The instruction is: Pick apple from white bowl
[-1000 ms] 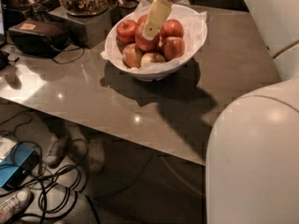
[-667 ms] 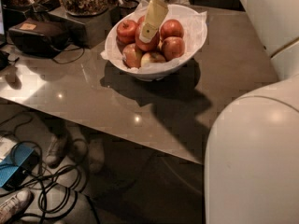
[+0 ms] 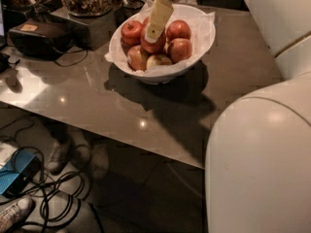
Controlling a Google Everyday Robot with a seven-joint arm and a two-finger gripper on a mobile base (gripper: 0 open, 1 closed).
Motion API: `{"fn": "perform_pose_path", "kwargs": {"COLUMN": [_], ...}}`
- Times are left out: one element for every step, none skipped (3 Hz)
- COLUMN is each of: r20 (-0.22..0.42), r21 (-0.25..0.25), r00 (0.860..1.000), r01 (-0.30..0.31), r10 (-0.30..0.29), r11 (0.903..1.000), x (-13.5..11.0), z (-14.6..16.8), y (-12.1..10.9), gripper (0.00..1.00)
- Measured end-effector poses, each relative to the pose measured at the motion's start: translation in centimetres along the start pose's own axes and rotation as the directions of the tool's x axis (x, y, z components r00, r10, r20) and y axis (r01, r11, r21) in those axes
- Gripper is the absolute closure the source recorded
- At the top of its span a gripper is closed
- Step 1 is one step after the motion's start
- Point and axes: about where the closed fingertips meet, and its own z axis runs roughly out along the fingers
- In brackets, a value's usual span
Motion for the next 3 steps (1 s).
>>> {"fn": "perform_pose_path", "kwargs": {"r20": [-0.011,-0.02,-0.029], "r21": [0.001,-0.005,-0.016], "r00": [1.0,1.0,0.999], "r01": [0.001,-0.005,-0.013], "r10": [-0.001,0.005,0.013], "r11": [1.0,1.0,0.9998], "x": [0.2,0.4,0.6], "z": [0.6,1.4,2.4], "y": [-0.6,-1.1,-1.5], "gripper": [0.28,0.29,0.31]}}
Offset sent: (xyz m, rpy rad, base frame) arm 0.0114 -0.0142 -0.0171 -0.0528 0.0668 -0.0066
